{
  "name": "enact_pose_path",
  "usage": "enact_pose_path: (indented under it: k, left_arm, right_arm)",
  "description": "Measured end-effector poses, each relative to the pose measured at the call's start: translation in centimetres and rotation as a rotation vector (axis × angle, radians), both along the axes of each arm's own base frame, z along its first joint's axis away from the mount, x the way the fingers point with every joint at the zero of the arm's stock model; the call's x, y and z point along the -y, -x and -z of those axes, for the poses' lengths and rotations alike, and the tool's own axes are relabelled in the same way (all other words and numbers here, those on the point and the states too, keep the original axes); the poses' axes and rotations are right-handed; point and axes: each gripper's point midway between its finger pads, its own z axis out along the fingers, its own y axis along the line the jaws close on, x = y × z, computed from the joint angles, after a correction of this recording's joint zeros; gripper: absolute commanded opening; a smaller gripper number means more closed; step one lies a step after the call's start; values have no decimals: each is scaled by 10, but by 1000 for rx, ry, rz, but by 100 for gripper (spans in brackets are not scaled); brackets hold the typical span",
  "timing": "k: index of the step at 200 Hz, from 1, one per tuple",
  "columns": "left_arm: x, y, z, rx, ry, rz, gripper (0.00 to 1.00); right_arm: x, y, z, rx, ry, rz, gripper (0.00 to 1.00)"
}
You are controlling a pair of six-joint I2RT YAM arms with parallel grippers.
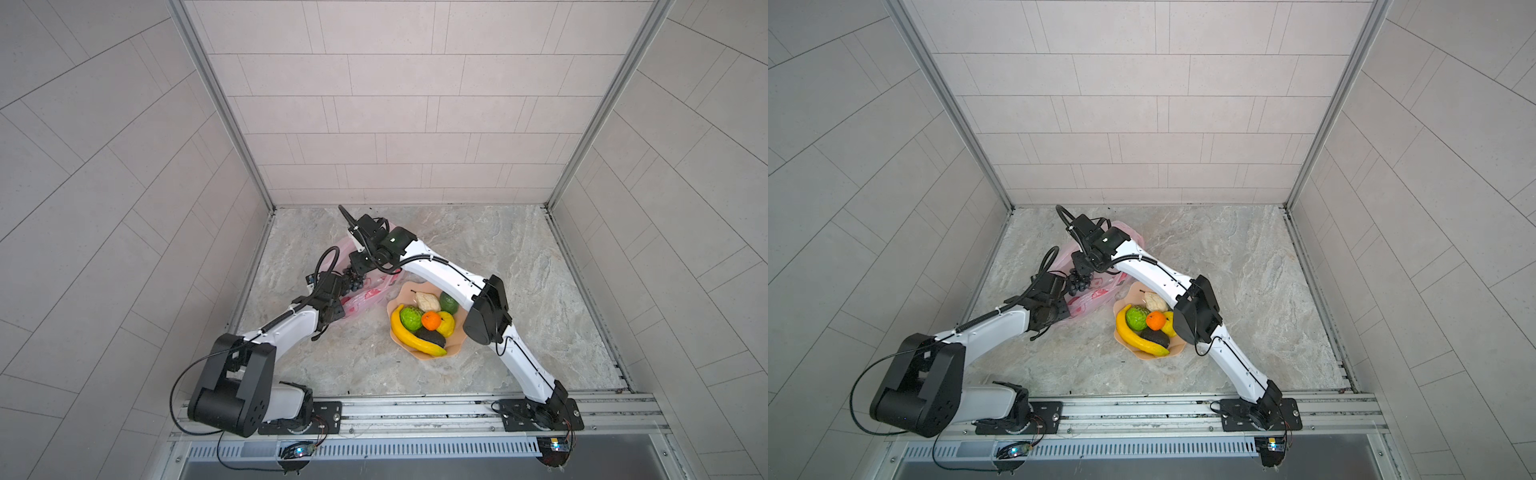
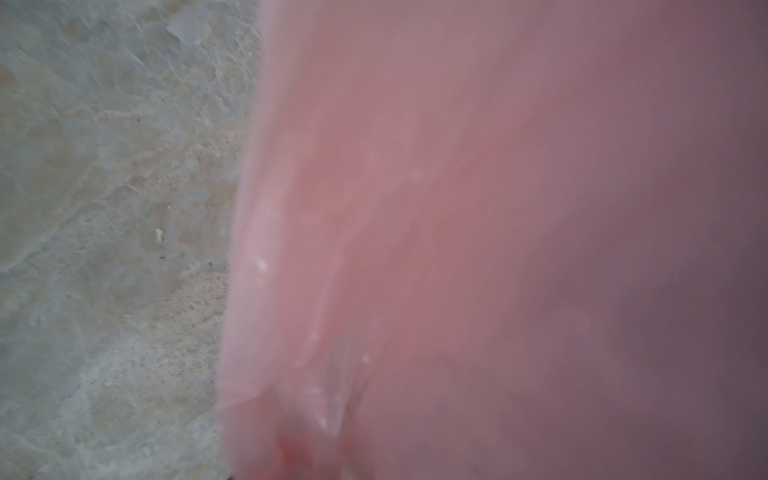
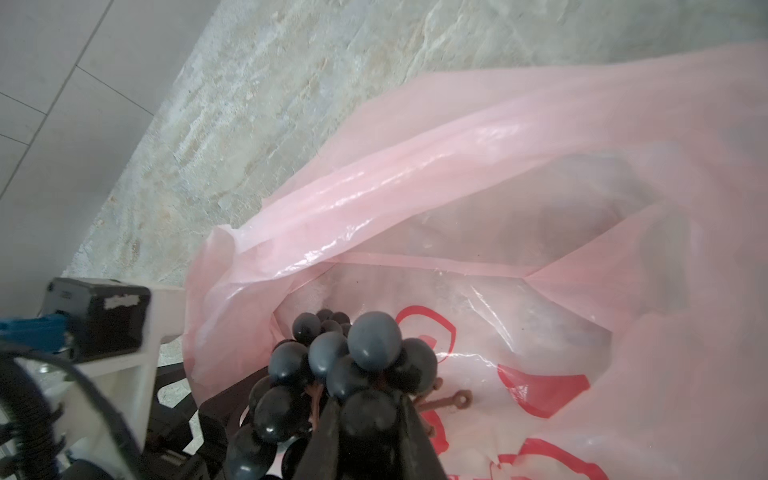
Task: Take the fake fruits out of the plastic bag
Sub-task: 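Close the right gripper on the dark grape bunch inside the bag, then lift the grape bunch out of the bag and carry it over the bowl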
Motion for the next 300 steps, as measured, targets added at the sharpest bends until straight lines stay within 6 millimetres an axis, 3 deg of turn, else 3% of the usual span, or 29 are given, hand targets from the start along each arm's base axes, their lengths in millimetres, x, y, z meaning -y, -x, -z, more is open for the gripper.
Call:
enact_pose_path:
  k: [86, 127, 149, 228, 278, 300]
  left_arm:
    - [-1, -20, -9, 9, 5, -31, 49]
    - [-9, -28, -14, 35, 8, -50, 46]
    - [-9, -30, -13, 42, 10, -34, 45]
    - [-9, -29, -16, 55, -2, -10, 45]
    - [-9, -29, -16, 54, -5, -5, 45]
    - [-9, -29, -16, 54, -5, -5, 45]
  right_arm:
    - [25, 11, -64, 90, -2, -22, 21]
    - [58, 36, -119, 160, -21, -32, 21]
    - [79, 53, -137, 187, -20, -39, 21]
    - [157, 112, -126, 187, 55, -36, 24]
    - [208, 153, -143, 246, 6, -11, 25]
    - [224, 166, -142, 251, -9, -1, 25]
